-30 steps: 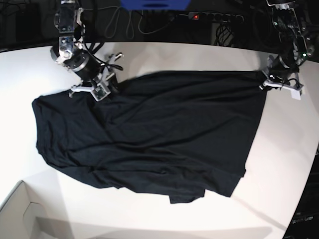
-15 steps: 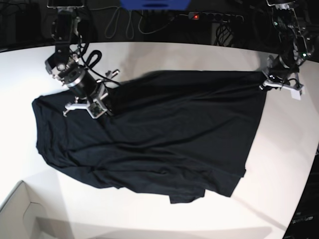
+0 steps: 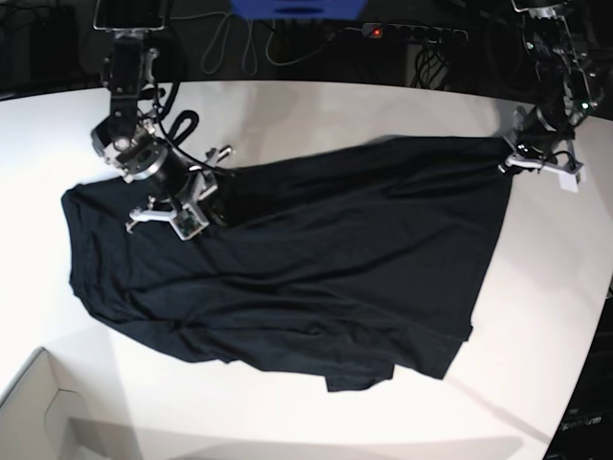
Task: Layout the t-shirt on the table in an organized manner, then fold the t-shirt properly
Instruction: 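Drag the held fabric with the right gripper toward the left gripper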
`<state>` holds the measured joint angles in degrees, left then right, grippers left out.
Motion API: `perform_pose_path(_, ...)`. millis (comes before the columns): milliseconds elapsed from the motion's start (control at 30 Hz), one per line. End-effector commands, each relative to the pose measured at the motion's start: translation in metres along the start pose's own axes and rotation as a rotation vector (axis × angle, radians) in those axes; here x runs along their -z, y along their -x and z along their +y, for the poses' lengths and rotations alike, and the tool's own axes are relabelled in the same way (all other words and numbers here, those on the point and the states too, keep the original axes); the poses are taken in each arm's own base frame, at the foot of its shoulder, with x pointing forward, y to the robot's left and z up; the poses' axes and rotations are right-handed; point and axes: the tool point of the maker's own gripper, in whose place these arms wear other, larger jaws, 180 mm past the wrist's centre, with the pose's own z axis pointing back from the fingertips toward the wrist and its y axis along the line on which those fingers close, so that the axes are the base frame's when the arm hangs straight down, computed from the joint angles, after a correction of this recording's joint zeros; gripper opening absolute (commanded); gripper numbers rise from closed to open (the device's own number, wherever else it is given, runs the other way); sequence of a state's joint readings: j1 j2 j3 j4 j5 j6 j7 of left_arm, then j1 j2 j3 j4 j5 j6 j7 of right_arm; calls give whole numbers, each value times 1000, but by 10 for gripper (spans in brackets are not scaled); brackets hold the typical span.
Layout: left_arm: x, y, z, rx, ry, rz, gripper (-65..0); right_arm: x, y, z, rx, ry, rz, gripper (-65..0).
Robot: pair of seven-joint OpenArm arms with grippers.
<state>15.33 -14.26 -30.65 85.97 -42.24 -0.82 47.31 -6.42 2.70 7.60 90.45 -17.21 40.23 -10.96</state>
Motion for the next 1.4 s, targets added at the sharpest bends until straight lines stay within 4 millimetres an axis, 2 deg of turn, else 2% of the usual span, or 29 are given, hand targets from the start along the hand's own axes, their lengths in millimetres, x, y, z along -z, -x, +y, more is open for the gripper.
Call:
perform_pose_path(0, -2, -4, 2, 4, -12, -4, -650, 0, -17, -7, 2, 16, -61, -395)
perform_pose_path(133, -2, -4, 2, 4, -12, -4, -650, -1, -19, -7, 0, 18, -65, -298)
perform_pose_path(233, -2, -4, 2, 4, -12, -4, -650, -2, -18, -9, 0, 25, -65, -256)
perform_pose_path(300, -2, -4, 3, 3, -13, -3, -650, -5, -20, -12, -5, 35, -69, -256)
perform_pose_path(400, -2, -3, 2, 4, -12, -2, -650, -13, -9, -11, 15, 49, -49, -256)
perform_pose_path(600, -1, -3, 1, 6, -10, -1, -650, -15, 1, 9, 62, 28, -32, -256)
perform_pose_path(833, -2, -4, 2, 3, -12, -5, -650, -11, -2, 14, 77, 18, -39, -256)
perform_pose_path(900, -2, -4, 2, 3, -12, -5, -650, -6, -5, 10, 78, 20, -47, -256)
perform_pose_path(1033, -1, -4, 2, 4, -11, -3, -650, 2, 4, 10, 99, 7, -25, -256)
perform_pose_path(1067, -1, -4, 2, 4, -11, -3, -650, 4, 1, 8, 95, 9, -31, -256)
perform_pose_path(1167, -1, -4, 2, 4, -11, -3, -650, 7, 0, 6, 99, 11, -32, -283)
perform_pose_path(1367, -1, -5, 2, 3, -11, -6, -650, 8, 3, 8, 102, 3, -24, -431)
